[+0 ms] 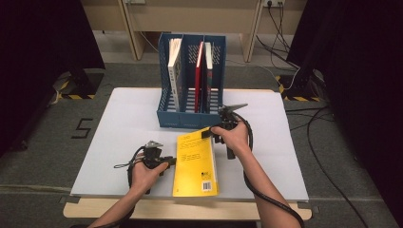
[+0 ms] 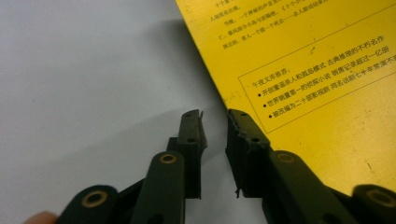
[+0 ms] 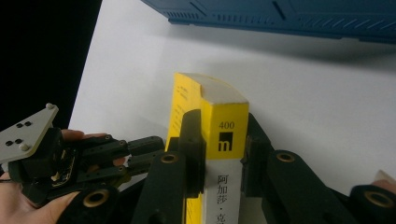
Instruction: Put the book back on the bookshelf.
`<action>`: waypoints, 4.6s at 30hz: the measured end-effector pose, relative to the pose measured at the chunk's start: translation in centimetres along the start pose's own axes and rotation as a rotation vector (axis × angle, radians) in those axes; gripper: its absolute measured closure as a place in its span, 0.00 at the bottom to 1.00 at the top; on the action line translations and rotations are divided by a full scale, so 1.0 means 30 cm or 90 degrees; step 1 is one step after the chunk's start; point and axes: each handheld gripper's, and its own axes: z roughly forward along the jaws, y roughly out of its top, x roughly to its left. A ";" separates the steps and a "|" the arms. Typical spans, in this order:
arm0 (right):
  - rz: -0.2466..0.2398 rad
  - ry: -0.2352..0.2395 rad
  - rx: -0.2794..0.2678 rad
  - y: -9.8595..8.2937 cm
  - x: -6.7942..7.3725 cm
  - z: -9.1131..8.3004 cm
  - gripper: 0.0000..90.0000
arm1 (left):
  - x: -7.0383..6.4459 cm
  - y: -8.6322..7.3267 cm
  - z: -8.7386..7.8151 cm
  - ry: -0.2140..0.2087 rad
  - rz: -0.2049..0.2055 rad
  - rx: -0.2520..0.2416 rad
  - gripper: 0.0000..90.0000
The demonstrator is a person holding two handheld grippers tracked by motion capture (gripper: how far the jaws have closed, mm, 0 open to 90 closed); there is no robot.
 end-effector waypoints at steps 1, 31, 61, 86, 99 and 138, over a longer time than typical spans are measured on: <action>-0.001 -0.004 -0.002 0.000 0.001 -0.005 0.84 | 0.003 -0.004 -0.001 -0.001 -0.004 -0.008 0.80; -0.041 -0.038 -0.065 0.017 0.061 -0.122 0.84 | 0.091 -0.033 -0.045 0.108 0.025 -0.129 0.44; -0.056 -0.042 -0.109 0.021 0.099 -0.229 0.85 | 0.086 -0.035 -0.041 0.111 0.036 -0.127 0.43; -0.060 -0.054 -0.130 0.041 0.107 -0.292 0.85 | 0.086 -0.035 -0.041 0.110 0.036 -0.126 0.43; -0.065 -0.060 -0.137 0.047 0.112 -0.316 0.85 | 0.084 -0.035 -0.041 0.112 0.040 -0.124 0.43; -0.079 -0.072 -0.183 0.074 0.130 -0.421 0.85 | 0.081 -0.036 -0.040 0.113 0.045 -0.124 0.43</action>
